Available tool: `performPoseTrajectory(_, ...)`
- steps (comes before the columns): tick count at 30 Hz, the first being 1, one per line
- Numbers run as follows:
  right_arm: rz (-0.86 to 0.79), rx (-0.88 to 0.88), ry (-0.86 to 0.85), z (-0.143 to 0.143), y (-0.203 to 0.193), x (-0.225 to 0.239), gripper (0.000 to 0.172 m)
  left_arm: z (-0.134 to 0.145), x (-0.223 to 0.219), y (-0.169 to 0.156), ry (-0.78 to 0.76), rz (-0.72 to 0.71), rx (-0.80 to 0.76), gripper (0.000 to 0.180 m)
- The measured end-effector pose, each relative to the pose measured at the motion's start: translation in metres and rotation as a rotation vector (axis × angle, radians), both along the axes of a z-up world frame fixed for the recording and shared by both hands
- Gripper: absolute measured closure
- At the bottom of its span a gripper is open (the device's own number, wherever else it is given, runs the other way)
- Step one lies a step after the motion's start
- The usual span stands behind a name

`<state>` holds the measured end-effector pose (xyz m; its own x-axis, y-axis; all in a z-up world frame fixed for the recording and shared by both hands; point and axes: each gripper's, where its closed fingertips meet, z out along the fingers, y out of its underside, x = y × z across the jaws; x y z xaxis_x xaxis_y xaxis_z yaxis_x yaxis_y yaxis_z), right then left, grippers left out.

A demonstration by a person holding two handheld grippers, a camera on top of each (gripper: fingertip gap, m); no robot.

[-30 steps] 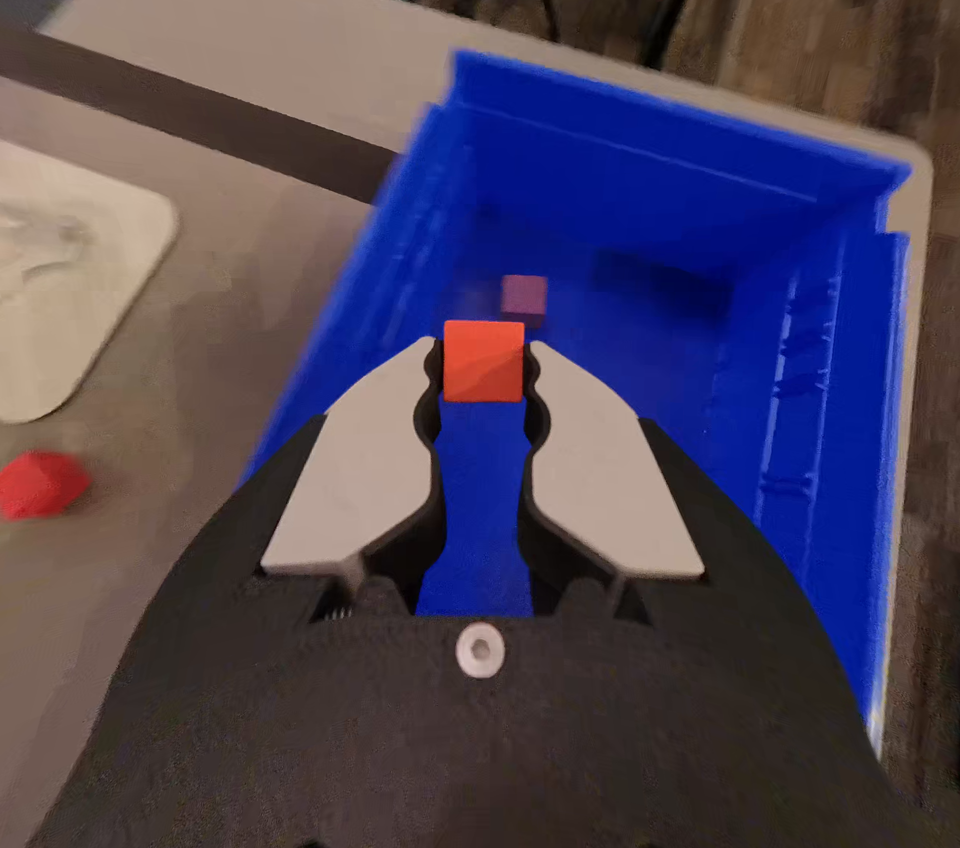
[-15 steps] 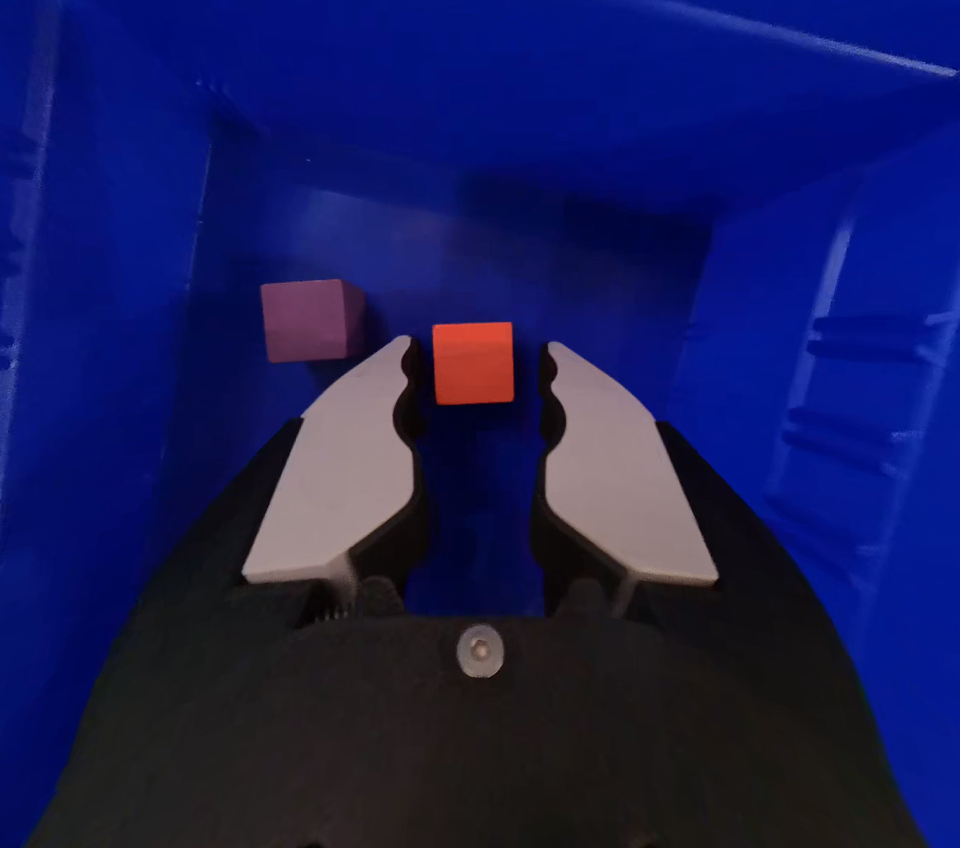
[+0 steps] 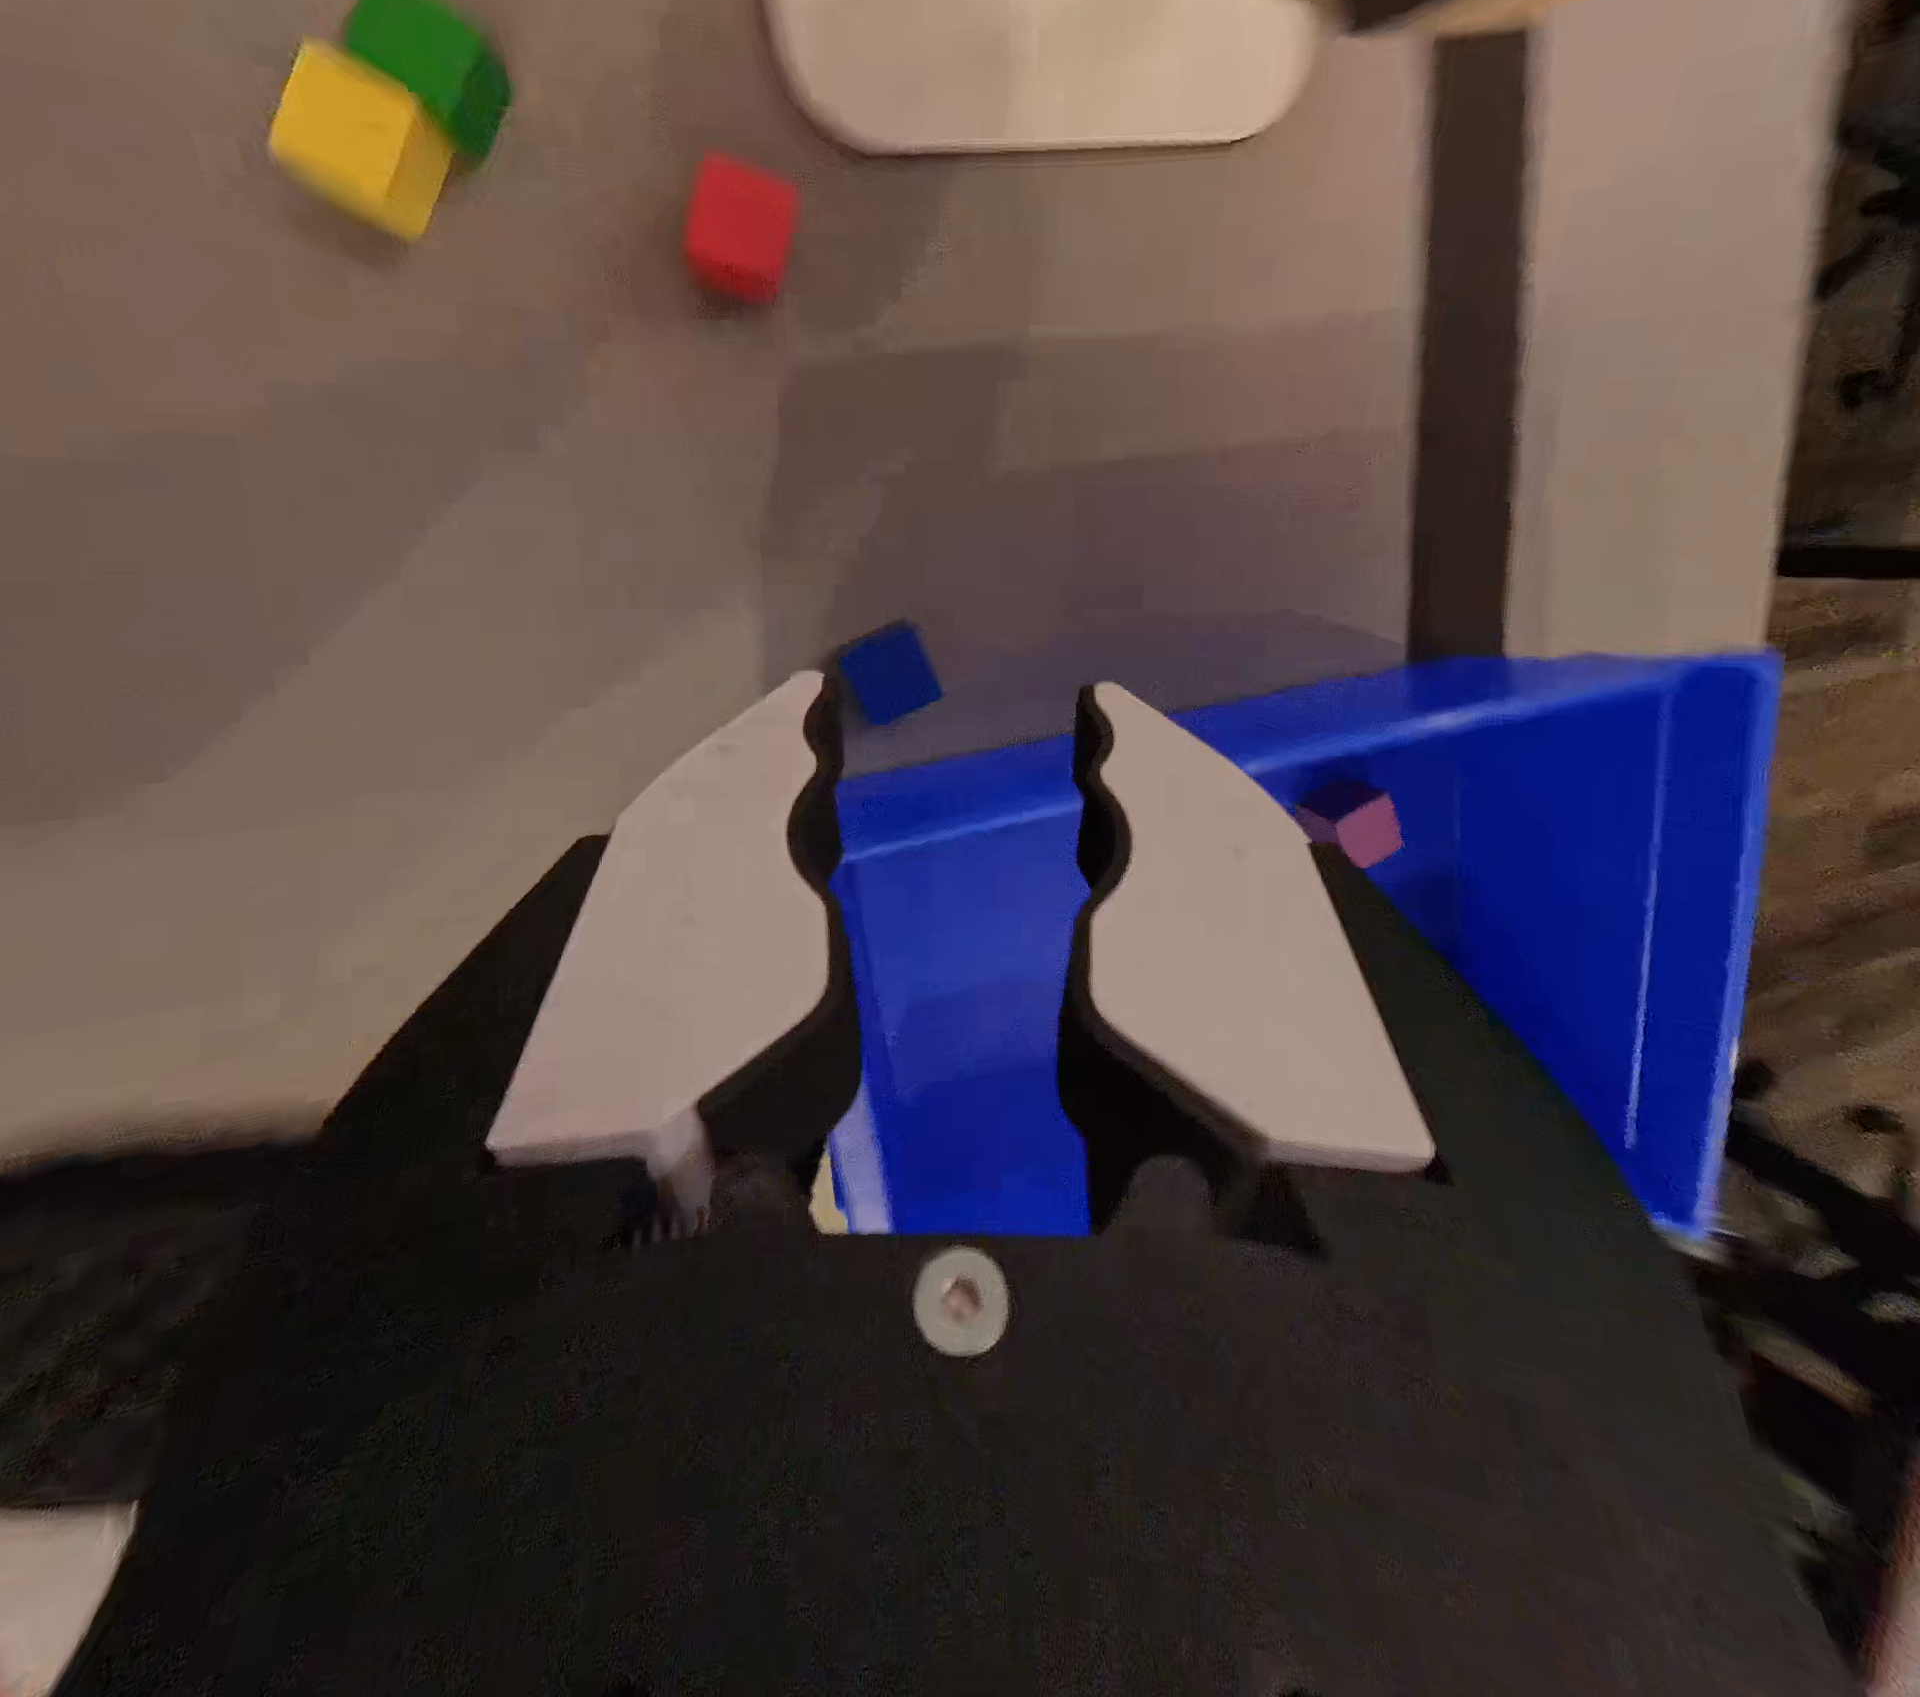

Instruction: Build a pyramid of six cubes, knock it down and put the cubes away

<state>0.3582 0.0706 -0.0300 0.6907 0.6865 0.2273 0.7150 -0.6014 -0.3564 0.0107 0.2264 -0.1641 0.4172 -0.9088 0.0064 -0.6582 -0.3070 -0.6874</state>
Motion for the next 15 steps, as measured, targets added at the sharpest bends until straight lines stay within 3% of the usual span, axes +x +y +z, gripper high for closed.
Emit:
performPoseTrajectory(8,0.342,-0.396,-0.527,-0.064,-0.009,-0.010,0.124,0.000,0.000,0.000,0.002,-0.003,0.004,0.180)
performPoseTrajectory(15,0.454,-0.611,-0.716,-0.092,-0.010,-0.002,0.122,0.000,0.000,0.000,0.005,-0.006,0.012,0.180)
